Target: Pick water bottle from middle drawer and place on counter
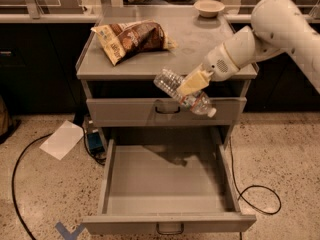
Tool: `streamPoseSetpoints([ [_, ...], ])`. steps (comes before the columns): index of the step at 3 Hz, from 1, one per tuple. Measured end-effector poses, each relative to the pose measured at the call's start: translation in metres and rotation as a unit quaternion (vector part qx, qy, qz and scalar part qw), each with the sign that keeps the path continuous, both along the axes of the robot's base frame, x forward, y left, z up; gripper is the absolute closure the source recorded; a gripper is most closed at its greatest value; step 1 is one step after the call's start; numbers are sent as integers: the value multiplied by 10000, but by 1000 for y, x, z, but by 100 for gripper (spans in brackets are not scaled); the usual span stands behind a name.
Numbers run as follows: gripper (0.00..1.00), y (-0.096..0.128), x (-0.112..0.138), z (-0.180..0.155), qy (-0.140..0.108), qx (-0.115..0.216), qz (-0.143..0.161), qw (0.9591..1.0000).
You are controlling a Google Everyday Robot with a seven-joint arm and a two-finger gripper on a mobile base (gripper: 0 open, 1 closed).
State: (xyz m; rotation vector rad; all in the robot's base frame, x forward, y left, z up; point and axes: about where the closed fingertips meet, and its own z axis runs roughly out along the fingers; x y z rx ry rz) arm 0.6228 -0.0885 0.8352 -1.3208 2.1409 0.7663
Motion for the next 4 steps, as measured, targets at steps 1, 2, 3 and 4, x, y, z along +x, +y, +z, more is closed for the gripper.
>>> streamPoseSetpoints([
  [1, 100, -9, 14, 38, 35, 107, 140, 9998],
  [2, 100, -4, 26, 82, -146, 217, 378, 9989],
  [3, 100, 5, 43, 110, -326, 311, 527, 9976],
  [4, 100, 17, 77, 107, -587, 214, 561, 9965],
])
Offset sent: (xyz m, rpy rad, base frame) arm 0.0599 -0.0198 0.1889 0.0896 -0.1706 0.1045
